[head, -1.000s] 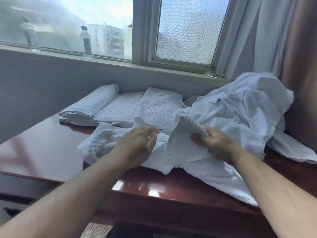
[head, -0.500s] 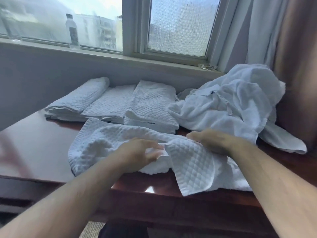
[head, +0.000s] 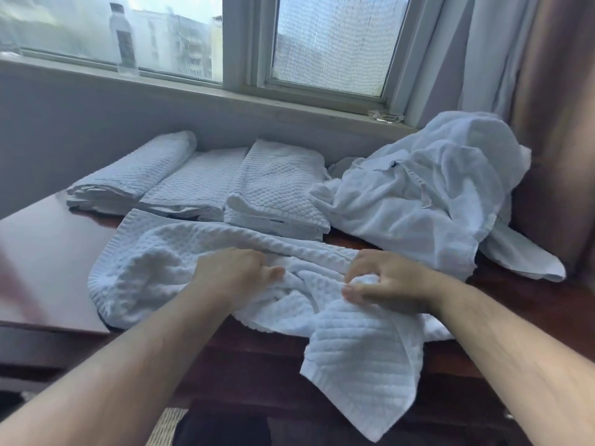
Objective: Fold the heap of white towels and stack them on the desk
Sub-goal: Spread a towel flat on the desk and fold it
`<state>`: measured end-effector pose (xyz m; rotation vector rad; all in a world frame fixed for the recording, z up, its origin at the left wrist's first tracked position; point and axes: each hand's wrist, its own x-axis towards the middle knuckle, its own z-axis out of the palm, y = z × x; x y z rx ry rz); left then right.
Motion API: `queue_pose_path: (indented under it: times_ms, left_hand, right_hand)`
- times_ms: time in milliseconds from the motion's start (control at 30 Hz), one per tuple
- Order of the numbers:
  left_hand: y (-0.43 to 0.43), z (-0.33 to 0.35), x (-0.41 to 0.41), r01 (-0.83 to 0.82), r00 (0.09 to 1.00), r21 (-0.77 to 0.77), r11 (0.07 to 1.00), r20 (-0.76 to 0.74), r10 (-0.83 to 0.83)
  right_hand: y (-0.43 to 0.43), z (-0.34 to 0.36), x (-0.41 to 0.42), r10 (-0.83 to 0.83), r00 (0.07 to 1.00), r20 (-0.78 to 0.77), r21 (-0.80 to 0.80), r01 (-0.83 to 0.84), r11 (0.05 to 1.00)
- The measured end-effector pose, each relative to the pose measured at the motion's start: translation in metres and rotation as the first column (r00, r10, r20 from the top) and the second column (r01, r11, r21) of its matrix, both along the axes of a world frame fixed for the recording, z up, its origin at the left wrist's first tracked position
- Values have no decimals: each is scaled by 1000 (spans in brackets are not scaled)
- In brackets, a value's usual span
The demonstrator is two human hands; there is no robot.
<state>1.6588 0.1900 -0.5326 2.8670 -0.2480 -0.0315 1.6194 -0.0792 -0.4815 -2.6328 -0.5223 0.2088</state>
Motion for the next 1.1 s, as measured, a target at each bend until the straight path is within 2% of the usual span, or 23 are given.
queue_pose_path:
  times_ms: [133,167,233,300,367,433,500,567,600,667,767,833,900,967,1033,1067,1100]
  left_hand:
    - [2,1,6,-167,979,151,974,141,146]
    - [2,0,7,-204,967,211,956,194,164]
    - [-2,-7,5,-212,935,258,943,334,119]
    - [-8,-16,1,-1,859,138,990,506,-70]
    - [-16,-22,-4,310,770,11,951,584,-258]
    - [-20,-23,-9,425,802,-23,905,473,-365]
    - [-20,-23,-10,411,852,9,912,352,-387]
    - [-18,-20,-8,359,882,43,932,312,-354]
    - [-19,-17,-7,316,901,57,947,296,-318]
    - [-25,-9,-4,194,944,110,975,250,-216]
    - [-40,5,-7,71,976,249,966,180,-119]
    - [-49,9,-11,89,967,325,941,200,-160]
    - [-57,4,-11,208,935,239,949,236,-264]
    - [-59,-2,-11,335,918,4,942,225,-327]
    - [-58,-5,-9,304,949,-144,942,130,-286]
    - [-56,-5,-6,261,964,-150,954,89,-250]
    - [-54,-6,-4,219,975,-135,966,62,-212]
  right_hand:
    - [-4,7,6,15,999,-49,-126,-21,992]
    - [-4,9,9,-9,1000,7,-175,10,985]
    - [-4,10,16,-58,975,213,-299,122,946]
    - [-2,1,22,-66,893,445,-348,241,906]
    - [2,-6,25,-155,817,555,-197,310,930]
    - [1,-7,26,-285,853,437,-22,327,945]
    - [1,-2,24,-255,938,234,13,260,966]
    - [1,5,19,-226,971,78,5,227,974]
    - [-1,7,17,-258,966,23,-30,259,965]
    - [-6,10,19,-356,934,-17,-202,346,916]
    - [-8,14,23,-409,909,85,-521,390,759]
    - [-8,12,23,-418,895,156,-610,420,672]
    - [-7,11,23,-388,913,128,-598,383,704]
    - [-8,9,23,-323,946,-17,-502,271,821]
    - [-15,13,22,-389,908,-152,-271,340,900]
    - [-20,13,22,-463,858,-223,-174,433,885]
    - [-25,13,22,-519,812,-269,-169,490,855]
